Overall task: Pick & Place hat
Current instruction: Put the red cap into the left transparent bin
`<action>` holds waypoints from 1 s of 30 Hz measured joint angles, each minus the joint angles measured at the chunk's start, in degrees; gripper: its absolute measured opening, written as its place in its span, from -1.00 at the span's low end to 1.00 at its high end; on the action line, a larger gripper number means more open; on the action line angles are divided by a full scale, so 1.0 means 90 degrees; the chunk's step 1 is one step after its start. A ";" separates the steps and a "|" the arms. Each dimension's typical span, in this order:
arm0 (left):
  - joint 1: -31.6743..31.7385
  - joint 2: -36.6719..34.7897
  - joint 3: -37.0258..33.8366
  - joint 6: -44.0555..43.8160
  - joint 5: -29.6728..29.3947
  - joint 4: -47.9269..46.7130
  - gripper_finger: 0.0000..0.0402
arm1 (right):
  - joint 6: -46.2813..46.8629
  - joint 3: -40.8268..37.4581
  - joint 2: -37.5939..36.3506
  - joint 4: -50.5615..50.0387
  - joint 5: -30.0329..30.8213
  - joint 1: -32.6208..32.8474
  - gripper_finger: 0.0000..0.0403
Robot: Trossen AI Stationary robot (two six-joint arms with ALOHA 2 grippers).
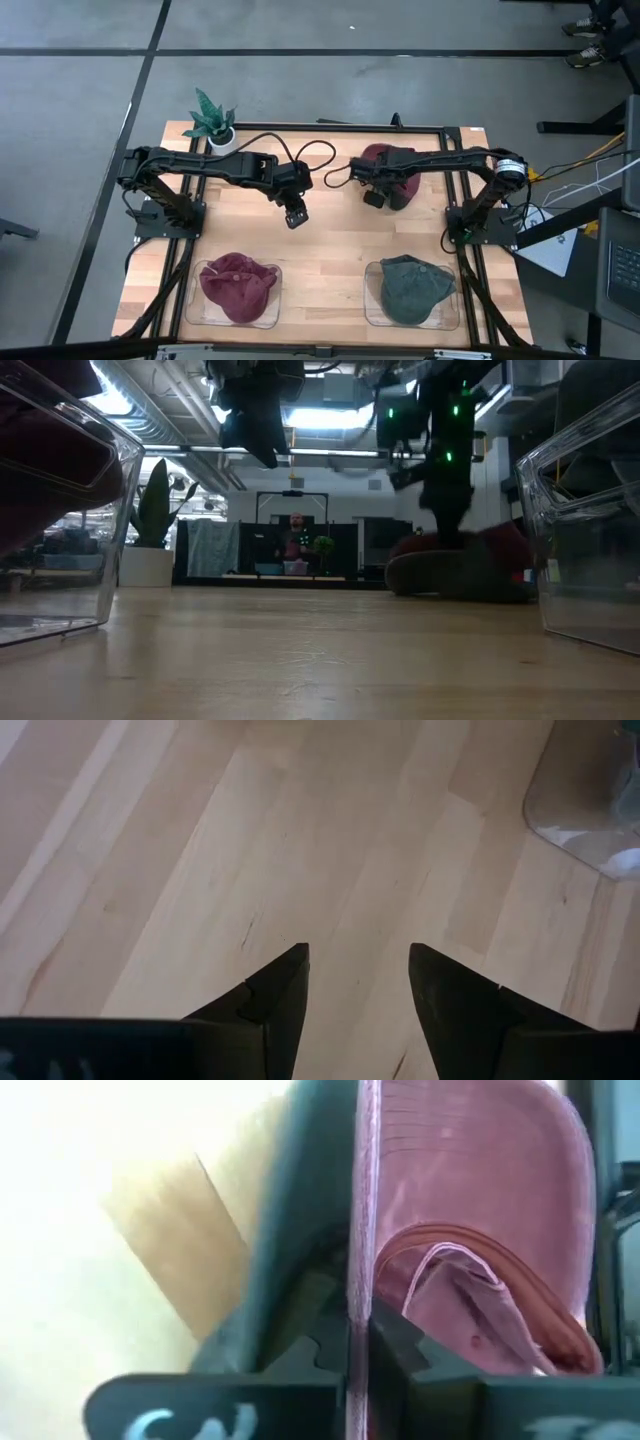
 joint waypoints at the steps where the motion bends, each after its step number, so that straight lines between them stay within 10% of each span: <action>1: 0.0000 -0.0011 0.0000 0.0001 -0.0004 0.0026 -0.16 | 0.0091 0.0083 -0.0123 -0.0017 -0.0008 0.0000 -0.93; 12: -0.0554 -0.0583 0.0002 0.0646 -0.1944 0.0295 -0.16 | 0.0965 0.0705 -0.1383 0.0143 -0.0466 -0.0015 -0.93; 30: -0.1559 -0.1462 0.0000 0.1152 -0.5505 0.0844 -0.16 | 0.2316 0.1021 -0.2508 0.3716 -0.2266 -0.0621 -0.93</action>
